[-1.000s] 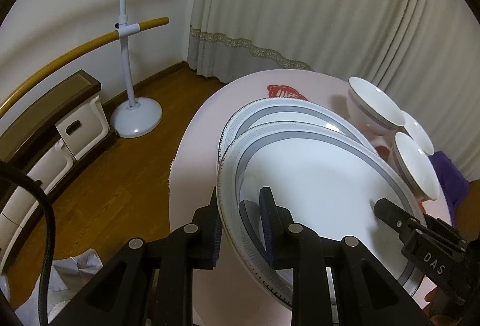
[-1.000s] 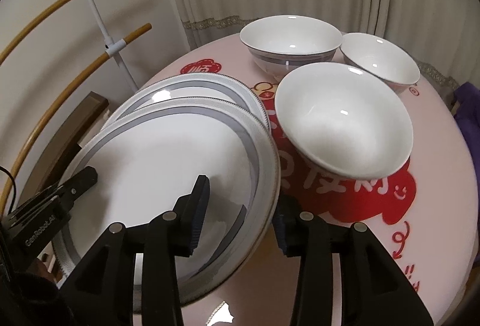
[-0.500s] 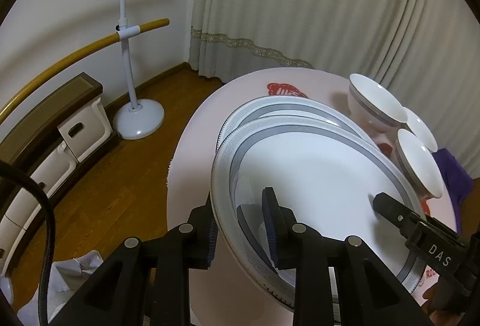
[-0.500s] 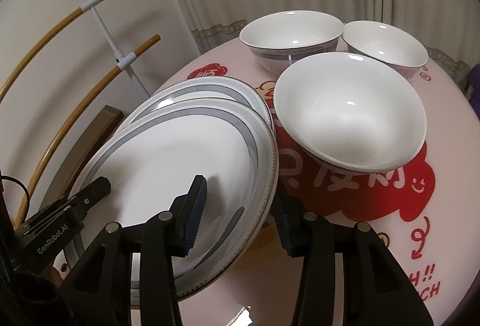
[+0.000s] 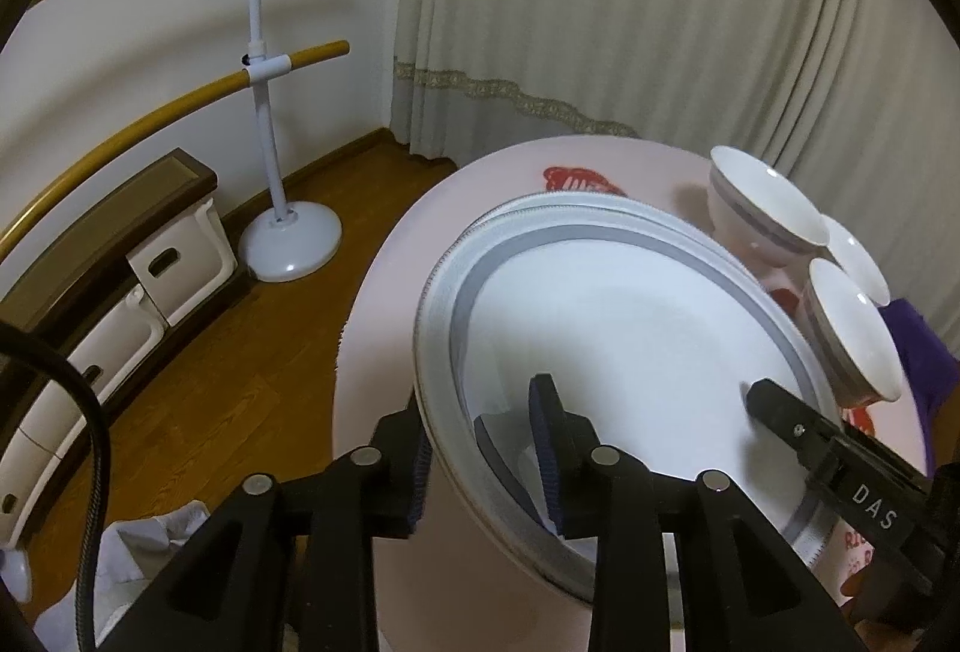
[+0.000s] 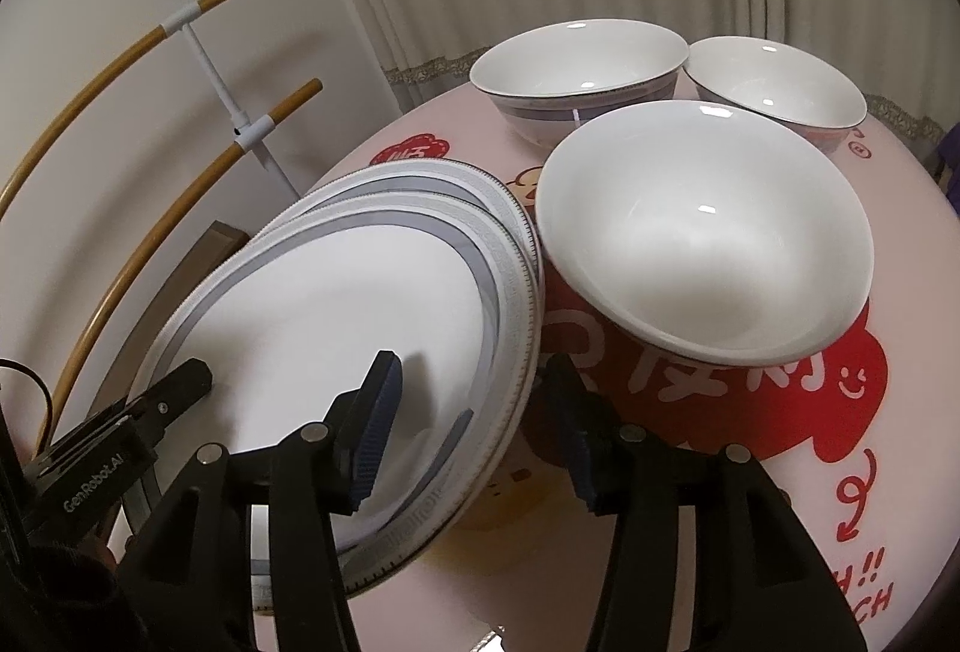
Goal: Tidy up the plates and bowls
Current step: 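Lower the held plate onto the plate stack with both grippers, then open both grippers to release the plate on the stack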
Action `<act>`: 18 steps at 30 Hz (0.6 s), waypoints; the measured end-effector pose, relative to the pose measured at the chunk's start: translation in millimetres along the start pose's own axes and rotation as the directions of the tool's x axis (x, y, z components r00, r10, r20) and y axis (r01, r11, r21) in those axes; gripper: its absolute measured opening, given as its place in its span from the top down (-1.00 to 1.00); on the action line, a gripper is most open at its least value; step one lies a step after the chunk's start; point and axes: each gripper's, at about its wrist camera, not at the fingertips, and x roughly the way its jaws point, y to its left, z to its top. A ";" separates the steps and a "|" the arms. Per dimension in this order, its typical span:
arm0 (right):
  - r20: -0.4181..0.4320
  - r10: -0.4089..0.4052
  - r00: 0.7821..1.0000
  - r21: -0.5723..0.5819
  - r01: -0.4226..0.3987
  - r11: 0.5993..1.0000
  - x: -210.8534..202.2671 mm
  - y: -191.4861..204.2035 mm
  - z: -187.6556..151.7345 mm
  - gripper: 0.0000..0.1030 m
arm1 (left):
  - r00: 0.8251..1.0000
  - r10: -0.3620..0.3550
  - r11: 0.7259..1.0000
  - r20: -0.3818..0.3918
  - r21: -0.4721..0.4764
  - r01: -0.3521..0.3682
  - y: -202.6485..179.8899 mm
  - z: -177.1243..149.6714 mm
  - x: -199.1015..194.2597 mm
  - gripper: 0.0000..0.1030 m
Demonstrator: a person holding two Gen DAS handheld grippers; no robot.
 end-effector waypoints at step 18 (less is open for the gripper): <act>-0.025 0.016 1.000 0.019 -0.015 1.000 6.8 -3.1 -2.9 -0.04 | 1.000 0.000 1.000 -0.019 -0.004 0.000 0.1 1.9 0.7 0.46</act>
